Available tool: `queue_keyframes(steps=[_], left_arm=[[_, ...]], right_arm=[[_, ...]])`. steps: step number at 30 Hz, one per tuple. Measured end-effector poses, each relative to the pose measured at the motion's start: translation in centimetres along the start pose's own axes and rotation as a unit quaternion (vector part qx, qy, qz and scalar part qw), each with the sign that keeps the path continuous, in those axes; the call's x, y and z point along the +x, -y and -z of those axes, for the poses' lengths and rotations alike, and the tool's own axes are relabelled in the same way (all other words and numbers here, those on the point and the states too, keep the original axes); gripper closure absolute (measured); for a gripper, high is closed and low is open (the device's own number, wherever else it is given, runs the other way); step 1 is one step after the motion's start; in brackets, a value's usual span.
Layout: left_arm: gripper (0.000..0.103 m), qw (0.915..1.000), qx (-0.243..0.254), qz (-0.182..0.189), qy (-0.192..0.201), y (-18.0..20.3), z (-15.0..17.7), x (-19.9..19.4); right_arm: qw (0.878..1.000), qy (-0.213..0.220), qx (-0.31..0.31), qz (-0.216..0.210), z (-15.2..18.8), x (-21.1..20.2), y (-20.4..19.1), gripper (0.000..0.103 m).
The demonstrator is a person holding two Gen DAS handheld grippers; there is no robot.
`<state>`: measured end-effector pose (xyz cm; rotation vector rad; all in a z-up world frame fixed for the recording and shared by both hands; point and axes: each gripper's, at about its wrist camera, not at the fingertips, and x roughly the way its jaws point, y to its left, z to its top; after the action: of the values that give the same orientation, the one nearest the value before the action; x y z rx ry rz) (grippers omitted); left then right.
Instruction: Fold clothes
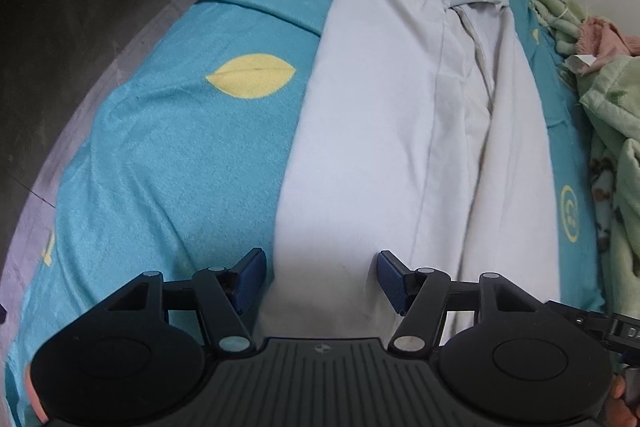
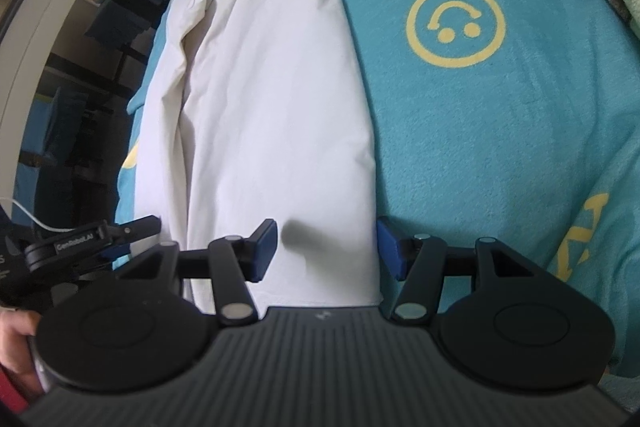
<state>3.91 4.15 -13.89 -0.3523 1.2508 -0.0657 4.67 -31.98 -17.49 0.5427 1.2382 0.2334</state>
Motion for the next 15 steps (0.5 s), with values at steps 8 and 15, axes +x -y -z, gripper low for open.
queue_keyframes(steps=[8,15], left_arm=[[0.041,0.9977,-0.007,0.048,-0.047,-0.3,1.0,0.0],[0.062,0.9972,-0.018,0.045,-0.056,-0.6,1.4,-0.4]], right_arm=[[0.999,-0.038,-0.002,-0.029,0.8,0.4,-0.3,0.049],[0.998,-0.054,-0.03,-0.012,1.5,0.7,-1.1,0.08]])
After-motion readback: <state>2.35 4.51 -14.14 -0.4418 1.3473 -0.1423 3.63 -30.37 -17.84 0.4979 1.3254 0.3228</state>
